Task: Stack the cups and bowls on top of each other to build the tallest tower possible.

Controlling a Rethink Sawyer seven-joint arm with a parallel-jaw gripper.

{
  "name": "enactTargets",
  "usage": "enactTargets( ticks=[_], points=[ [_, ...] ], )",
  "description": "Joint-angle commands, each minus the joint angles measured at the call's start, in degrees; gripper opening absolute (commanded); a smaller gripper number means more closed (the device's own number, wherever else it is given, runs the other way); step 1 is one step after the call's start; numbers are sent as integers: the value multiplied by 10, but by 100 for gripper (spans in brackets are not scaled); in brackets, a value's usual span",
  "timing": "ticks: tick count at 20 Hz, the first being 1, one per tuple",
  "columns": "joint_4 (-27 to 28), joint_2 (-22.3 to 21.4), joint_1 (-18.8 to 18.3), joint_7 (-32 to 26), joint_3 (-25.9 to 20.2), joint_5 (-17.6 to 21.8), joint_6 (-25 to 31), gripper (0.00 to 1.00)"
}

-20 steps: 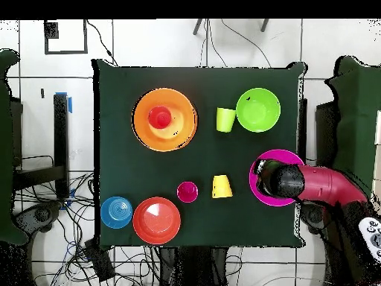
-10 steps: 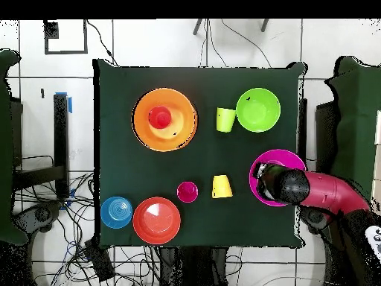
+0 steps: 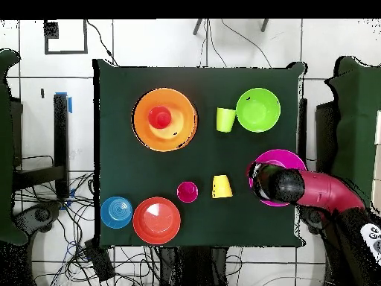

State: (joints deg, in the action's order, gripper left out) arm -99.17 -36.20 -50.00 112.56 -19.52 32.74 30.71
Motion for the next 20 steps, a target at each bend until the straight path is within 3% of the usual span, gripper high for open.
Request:
enactTargets(
  ticks=[1,7,20],
  points=[
    [-29,8,7,-32,-51,-12,-4,100],
    [0,28,18,-31,-42,2,-1,100],
    [47,85,37,-15,-14,46,-54,100]
  ],
)
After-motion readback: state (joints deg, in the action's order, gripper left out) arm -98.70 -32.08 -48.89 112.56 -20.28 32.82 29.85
